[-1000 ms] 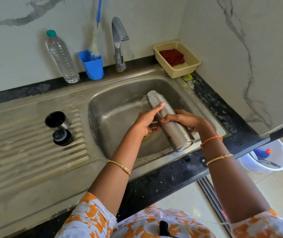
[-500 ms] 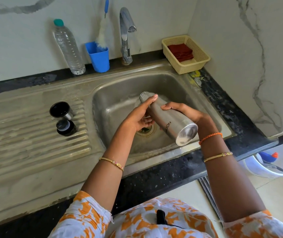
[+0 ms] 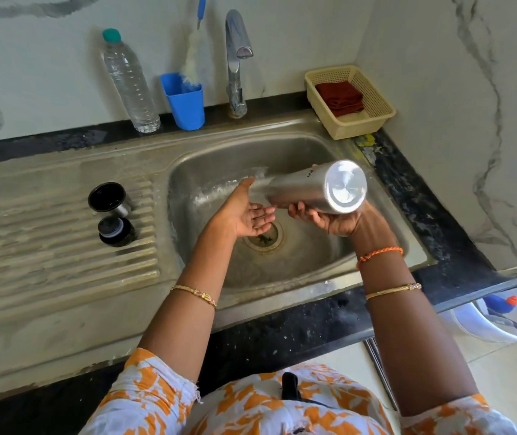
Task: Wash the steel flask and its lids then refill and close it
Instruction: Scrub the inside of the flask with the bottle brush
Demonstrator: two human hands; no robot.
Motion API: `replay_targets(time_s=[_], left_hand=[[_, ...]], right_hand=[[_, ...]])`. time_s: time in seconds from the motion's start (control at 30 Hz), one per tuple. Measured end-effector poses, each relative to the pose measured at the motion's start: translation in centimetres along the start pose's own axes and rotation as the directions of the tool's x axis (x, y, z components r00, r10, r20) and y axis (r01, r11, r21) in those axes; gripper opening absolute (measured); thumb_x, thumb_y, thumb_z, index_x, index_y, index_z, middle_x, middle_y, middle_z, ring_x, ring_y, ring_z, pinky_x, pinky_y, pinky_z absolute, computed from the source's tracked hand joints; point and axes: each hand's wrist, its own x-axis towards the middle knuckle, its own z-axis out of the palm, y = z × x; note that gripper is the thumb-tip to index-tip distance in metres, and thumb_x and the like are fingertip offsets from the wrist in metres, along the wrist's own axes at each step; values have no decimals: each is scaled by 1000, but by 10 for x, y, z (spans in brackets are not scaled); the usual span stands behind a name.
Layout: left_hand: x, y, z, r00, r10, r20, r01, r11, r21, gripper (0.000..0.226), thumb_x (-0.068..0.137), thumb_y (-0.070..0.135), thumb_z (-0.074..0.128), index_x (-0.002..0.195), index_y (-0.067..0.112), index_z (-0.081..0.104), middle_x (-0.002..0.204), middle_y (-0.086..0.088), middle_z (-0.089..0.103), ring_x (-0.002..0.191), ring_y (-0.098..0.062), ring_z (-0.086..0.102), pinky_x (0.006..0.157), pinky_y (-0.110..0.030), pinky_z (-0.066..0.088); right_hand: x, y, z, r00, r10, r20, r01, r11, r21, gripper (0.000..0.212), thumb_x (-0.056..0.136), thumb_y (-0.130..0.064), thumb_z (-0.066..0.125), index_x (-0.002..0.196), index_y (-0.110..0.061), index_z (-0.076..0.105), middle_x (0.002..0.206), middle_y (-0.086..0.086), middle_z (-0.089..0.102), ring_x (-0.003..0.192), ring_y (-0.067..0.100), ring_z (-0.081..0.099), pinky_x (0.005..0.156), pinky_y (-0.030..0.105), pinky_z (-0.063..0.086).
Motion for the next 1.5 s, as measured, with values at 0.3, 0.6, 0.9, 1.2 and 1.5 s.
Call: replay_targets(time_s=[0.3,0.6,0.9,1.2,1.5], left_hand=[[0,9,10,983,150,103,-165,974,152,26,99,36,43,112,21,61,105,-9,66,96,-22,63,95,-37,46],[9,12,8,973,224,52,-229,960,162,23,99,32,46,95,19,65,91,-3,69,83,-18,66,89,-37,50],[19,16,-3,988,149,-32,-143,980,140,31,89,42,61,102,14,59,99,-8,64,83,-20,64,83,-35,52],[15,13,-3,933,359,39,-355,892,279,58,67,44,82,118,30,58,122,6,63,116,-13,56,97,-37,45],[10,3,16,800,594,-86,-573,798,184,50,74,7,80,119,5,59,103,-4,71,84,-1,68,66,-13,50]], right_hand=[[28,1,-12,995,42,-93,-24,982,187,62,74,-46,55,117,0,49,92,22,57,63,33,67,45,33,56],[47,-4,-2,982,-111,-153,114,993,13,44,89,-46,46,91,-4,60,69,16,68,56,27,67,56,33,57],[63,-11,-2,980,-154,-123,111,945,-306,38,88,-41,53,104,-7,58,82,12,67,70,22,66,61,33,57],[80,-16,-6,832,-555,19,113,136,-984,79,53,-16,84,124,-15,48,113,4,59,97,19,57,81,32,51],[85,-1,-4,683,-698,213,158,-144,-977,90,58,-22,85,136,-13,42,129,6,49,112,23,52,89,29,45]])
